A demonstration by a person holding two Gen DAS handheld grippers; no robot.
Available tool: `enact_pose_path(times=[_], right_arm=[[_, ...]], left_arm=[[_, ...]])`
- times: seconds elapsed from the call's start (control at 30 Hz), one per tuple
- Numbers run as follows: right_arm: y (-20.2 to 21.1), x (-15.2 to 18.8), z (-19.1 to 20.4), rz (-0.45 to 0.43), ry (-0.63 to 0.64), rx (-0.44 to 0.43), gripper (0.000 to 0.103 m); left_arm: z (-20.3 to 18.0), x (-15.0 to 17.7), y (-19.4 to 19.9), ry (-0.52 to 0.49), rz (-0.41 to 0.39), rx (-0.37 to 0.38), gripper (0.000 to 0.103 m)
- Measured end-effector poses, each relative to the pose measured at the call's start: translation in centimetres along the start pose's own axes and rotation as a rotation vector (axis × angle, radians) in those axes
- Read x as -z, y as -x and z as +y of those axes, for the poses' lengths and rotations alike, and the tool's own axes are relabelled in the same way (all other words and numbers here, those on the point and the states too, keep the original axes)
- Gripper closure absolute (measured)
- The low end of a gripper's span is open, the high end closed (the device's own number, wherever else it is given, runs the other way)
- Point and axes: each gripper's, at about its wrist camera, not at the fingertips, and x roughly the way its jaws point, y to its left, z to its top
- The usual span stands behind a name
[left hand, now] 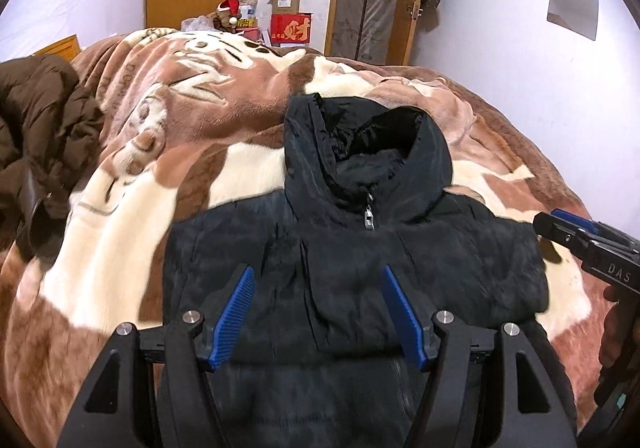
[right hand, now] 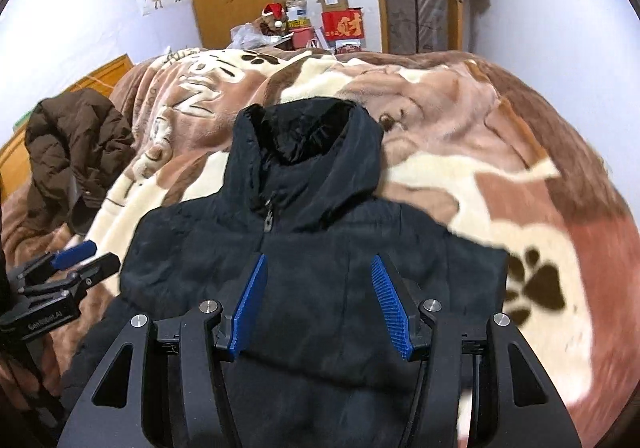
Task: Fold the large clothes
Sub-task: 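Grasp the jacket hem with both grippers and lift it toward the hood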
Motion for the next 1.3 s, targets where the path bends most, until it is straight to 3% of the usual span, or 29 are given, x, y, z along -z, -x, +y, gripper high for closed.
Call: enact_pose_path(times=[0.27, 0.47, 0.63, 0.8, 0.83, 0.87, 0.9, 0.93, 1.07, 1.3], right_arm=[[-6.8, -5.0, -1.9, 0.050, -0.028, -0.015, 0.048], [-11.9, -7.7, -3.3, 0.091, -0.033, -0.013, 0.048], [-16.2, -9.7, -5.5, 0.130, -0.095, 0.004, 0.048], [-19.5, -10.6, -7.2, 0.185, -0.178, -0.018, 0.048], [-19.9, -10.7, -7.2, 0.197, -0.180, -0.028, 0.048], [-20.1, -10.7, -7.2, 0.201, -0.184, -0.034, 0.057], [-20.0, -10.7, -7.1, 0.202, -0.188, -0.044, 0.085], [-19.8, -10.7, -7.0, 0.199, -0.191, -0.050, 0.090], [-16.7, -10.9, -5.7, 0.125, -0.167, -0.087, 0.095], [-7.2, -9.0, -2.2, -0.025, -0.086, -0.164, 0.095]], left_arm=[[1.0, -6.0, -7.2, -0.008, 0.025, 0.007, 0.035], [1.6, -9.5, -13.8, 0.048, 0.084, 0.057, 0.035], [1.7, -11.8, -19.1, 0.088, 0.135, 0.040, 0.035], [1.4, -13.5, -22.4, 0.085, 0.136, 0.020, 0.035], [1.4, -13.7, -22.9, 0.083, 0.137, 0.016, 0.039], [1.3, -14.0, -23.3, 0.084, 0.140, 0.014, 0.059], [1.3, -14.1, -23.8, 0.088, 0.155, 0.033, 0.086], [1.4, -14.1, -24.0, 0.094, 0.165, 0.046, 0.092], [1.5, -13.8, -22.2, 0.082, 0.111, 0.071, 0.099], [4.0, -11.8, -13.2, 0.158, -0.038, 0.155, 0.099]])
